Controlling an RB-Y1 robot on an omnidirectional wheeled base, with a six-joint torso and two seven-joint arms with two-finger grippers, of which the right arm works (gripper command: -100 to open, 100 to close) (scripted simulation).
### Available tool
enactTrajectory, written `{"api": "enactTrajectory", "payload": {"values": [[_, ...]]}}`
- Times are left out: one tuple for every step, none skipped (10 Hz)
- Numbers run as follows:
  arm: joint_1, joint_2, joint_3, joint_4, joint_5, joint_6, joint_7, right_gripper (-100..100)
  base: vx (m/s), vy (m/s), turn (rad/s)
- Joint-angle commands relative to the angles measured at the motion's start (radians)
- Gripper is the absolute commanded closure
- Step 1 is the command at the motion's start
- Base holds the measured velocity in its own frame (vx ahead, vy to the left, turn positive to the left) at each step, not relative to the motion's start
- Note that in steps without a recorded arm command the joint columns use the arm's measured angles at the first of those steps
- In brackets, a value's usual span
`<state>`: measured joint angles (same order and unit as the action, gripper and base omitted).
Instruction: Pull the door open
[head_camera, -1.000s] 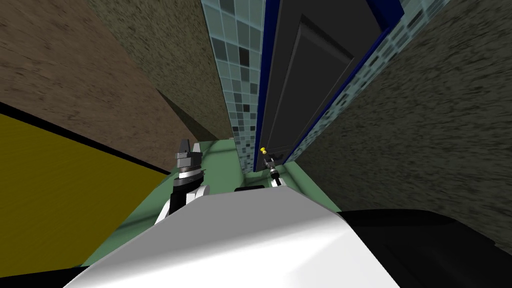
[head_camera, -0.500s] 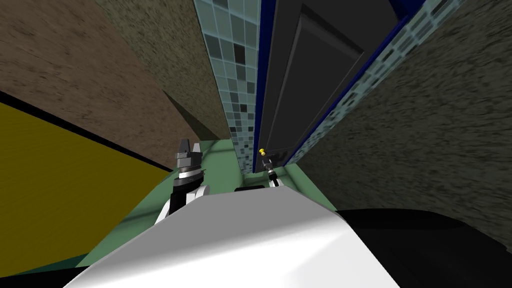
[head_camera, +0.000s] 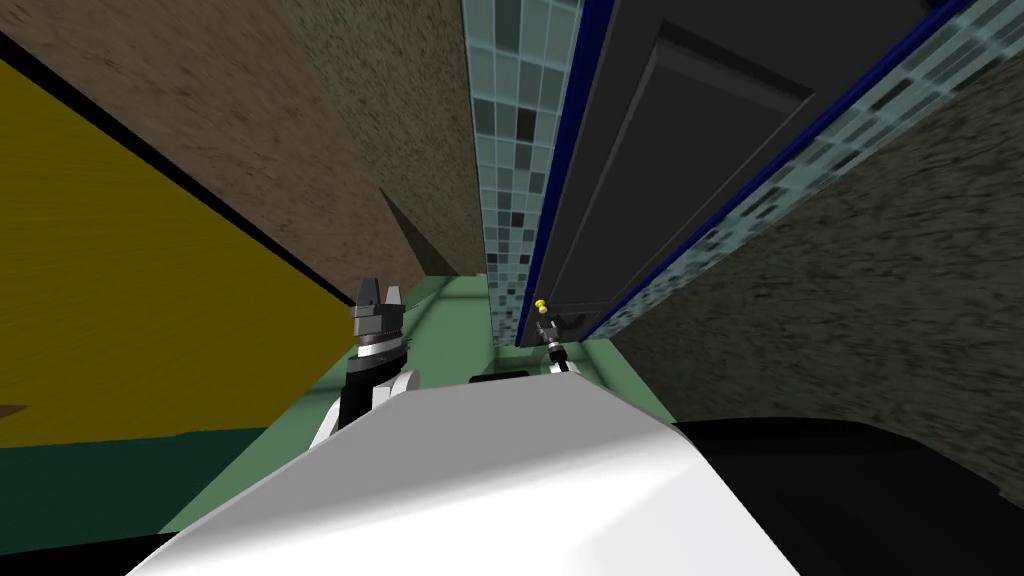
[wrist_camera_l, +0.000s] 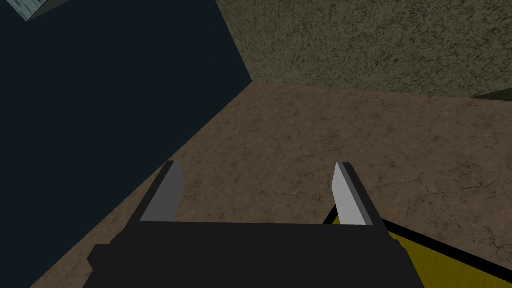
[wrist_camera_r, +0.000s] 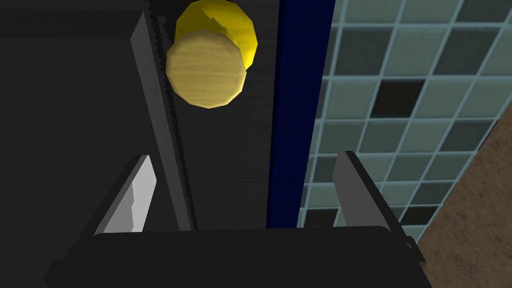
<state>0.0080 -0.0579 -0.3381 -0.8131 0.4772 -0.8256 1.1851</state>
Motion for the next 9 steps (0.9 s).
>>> {"api": "enactTrajectory", "payload": {"values": [[-0.011, -0.013, -0.028, 0.033, -0.017, -0.015, 0.01, -100, 0.063, 0.055, 0.061], [-0.008, -0.03, -0.054, 0.045, -0.034, -0.023, 0.006, -100, 0.117, 0.038, 0.281], [-0.007, -0.037, -0.067, 0.051, -0.043, -0.027, 0.004, -100, 0.152, -0.009, 0.295], [-0.004, -0.05, -0.091, 0.063, -0.058, -0.035, 0.001, -100, 0.164, -0.033, 0.277], [-0.002, -0.06, -0.111, 0.073, -0.071, -0.041, -0.002, -100, 0.168, -0.044, 0.291], [-0.001, -0.067, -0.127, 0.081, -0.082, -0.046, -0.005, -100, 0.152, -0.029, 0.267], [-0.011, -0.07, -0.121, 0.108, -0.078, -0.063, 0.003, -100, 0.067, -0.016, 0.046], [-0.011, -0.07, -0.121, 0.108, -0.078, -0.063, 0.003, 100, -0.004, -0.007, -0.061], [-0.011, -0.07, -0.121, 0.108, -0.078, -0.063, 0.003, 100, -0.021, -0.007, -0.016]]}}
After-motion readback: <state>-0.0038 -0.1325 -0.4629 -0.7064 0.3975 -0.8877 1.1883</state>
